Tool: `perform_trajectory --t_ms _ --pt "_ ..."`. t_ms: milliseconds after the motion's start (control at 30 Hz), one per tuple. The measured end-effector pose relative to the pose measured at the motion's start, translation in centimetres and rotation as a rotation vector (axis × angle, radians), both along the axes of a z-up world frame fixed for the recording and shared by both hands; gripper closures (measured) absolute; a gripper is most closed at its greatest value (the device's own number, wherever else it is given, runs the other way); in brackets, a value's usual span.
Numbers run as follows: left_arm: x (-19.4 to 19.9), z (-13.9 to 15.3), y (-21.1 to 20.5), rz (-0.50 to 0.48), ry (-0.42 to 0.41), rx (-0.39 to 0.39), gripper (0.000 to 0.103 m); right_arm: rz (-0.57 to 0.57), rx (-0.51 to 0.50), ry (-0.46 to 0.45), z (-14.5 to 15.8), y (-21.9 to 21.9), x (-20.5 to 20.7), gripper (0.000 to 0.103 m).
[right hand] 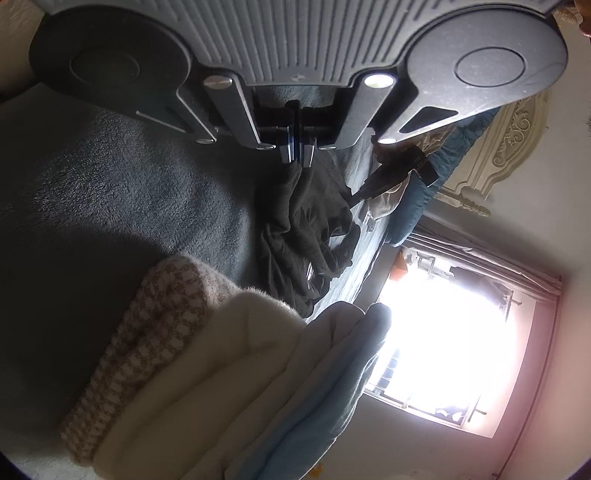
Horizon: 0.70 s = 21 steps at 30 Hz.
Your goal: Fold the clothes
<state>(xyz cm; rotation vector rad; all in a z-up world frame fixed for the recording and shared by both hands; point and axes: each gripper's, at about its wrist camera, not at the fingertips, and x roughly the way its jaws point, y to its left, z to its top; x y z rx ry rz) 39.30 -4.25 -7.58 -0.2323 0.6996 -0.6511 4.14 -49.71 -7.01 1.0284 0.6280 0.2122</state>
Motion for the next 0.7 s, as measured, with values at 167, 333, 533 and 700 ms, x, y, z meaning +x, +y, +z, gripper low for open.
perform_trajectory --t_ms 167,333,533,700 --pt "-3.7 3.0 3.5 0.128 -0.005 -0.158 0.103 0.017 -0.037 -0.036 1.4 0.2 0.7 0.100" --pt "-12.7 9.0 11.2 0.249 -0.111 -0.310 0.103 0.095 -0.070 -0.109 4.8 1.6 2.4 0.100" --pt "-27.3 11.5 20.7 0.386 -0.178 -0.301 0.103 0.231 -0.090 -0.160 7.7 4.4 0.9 0.100" --pt "-36.2 6.7 22.5 0.459 -0.070 -0.227 0.103 0.286 -0.068 -0.065 5.4 5.5 -1.6 0.100"
